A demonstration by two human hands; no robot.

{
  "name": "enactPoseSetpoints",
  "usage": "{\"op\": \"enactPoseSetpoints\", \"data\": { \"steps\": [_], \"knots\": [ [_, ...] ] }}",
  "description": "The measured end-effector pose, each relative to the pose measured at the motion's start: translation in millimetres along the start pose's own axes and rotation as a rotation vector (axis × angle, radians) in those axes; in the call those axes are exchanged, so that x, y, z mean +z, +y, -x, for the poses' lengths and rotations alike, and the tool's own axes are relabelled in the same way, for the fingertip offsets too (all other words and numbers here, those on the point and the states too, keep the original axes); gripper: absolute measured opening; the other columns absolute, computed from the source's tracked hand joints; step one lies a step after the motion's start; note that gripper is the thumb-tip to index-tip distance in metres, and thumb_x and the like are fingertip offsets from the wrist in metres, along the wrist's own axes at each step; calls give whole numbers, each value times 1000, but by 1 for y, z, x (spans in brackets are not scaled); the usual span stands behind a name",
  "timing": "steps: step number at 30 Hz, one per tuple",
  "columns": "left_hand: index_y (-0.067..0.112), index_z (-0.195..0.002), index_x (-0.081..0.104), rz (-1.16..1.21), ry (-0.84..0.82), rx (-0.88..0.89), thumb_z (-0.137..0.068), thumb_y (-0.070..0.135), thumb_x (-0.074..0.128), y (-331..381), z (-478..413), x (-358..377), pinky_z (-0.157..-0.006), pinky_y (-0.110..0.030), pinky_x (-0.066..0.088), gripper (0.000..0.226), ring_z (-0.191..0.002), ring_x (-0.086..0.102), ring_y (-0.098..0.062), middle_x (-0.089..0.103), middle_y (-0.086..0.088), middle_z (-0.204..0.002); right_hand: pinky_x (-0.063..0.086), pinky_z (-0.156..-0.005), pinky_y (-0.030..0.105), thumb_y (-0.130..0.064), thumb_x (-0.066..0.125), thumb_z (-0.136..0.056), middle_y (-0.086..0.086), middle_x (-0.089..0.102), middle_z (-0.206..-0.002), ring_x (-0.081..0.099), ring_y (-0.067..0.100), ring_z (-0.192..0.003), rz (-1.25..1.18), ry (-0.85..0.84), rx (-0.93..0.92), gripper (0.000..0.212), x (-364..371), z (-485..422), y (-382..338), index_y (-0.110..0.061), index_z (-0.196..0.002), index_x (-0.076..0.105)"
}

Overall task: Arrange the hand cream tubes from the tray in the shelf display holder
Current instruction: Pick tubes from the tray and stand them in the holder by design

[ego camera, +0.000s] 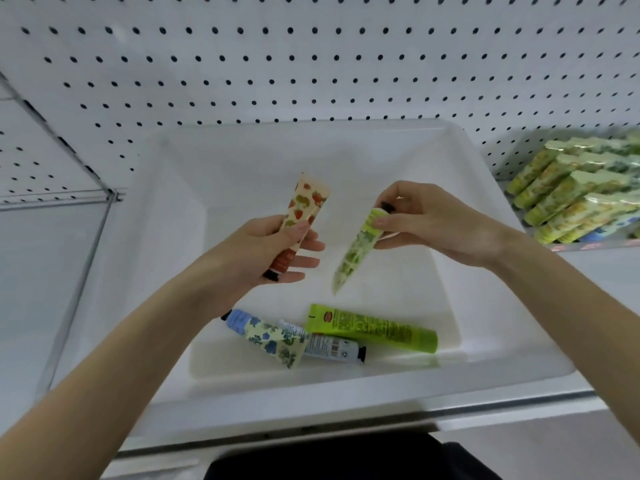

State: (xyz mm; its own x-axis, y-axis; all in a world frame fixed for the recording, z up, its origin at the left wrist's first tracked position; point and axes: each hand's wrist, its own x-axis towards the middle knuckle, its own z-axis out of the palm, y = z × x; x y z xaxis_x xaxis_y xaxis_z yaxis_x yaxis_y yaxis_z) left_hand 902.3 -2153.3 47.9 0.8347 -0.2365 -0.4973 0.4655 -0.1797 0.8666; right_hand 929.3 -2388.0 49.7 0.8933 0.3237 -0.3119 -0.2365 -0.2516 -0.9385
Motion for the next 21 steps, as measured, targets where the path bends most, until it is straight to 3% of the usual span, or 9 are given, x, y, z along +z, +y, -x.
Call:
{"op": "enactPoseSetpoints", "data": {
  "steps": [8,11,13,14,18,21],
  "knots": [
    [14,-106,69,2,-65,13,-95,30,51,2,1,1,-91,-37,51,27,-97,69,-18,75,2,-99,57,-81,30,7,62,-77,18,68,-104,67,30,-99,-192,-122,-7,21,8,12,-7,2,-96,57],
    [15,-106,68,-61,-133,13,-92,32,53,3,3,2,-77,-30,55,27,-91,70,-23,74,-6,-98,57,-80,30,1,68,-67,14,66,-96,68,27,-93,-198,-114,-8,29,9,10,-7,2,-95,57],
    [16,-106,66,-121,-157,28,-90,32,58,4,6,3,-63,-24,49,24,-87,71,-22,75,-6,-96,57,-79,29,1,68,-66,11,64,-92,67,24,-88,-207,-102,-15,27,11,8,-6,-1,-91,57],
    [18,-105,66,-156,-154,39,-89,31,60,3,6,3,-63,-25,46,22,-90,71,-23,75,-5,-95,57,-78,29,2,68,-66,10,63,-91,67,23,-86,-215,-95,-18,26,11,7,-4,-2,-90,57],
    [17,-103,67,-131,-135,45,-82,19,69,1,4,3,-91,-41,53,21,-95,71,-24,75,-4,-96,57,-84,34,-4,73,-61,8,63,-95,66,25,-88,-178,-48,-14,36,12,4,0,-9,-93,58],
    [12,-104,68,-77,-119,19,-73,19,72,2,5,0,-95,-40,53,32,-93,71,-23,75,-6,-95,58,-77,30,-10,78,-63,9,64,-95,69,21,-83,-19,-20,49,43,9,2,5,-11,-102,59]
  ]
}}
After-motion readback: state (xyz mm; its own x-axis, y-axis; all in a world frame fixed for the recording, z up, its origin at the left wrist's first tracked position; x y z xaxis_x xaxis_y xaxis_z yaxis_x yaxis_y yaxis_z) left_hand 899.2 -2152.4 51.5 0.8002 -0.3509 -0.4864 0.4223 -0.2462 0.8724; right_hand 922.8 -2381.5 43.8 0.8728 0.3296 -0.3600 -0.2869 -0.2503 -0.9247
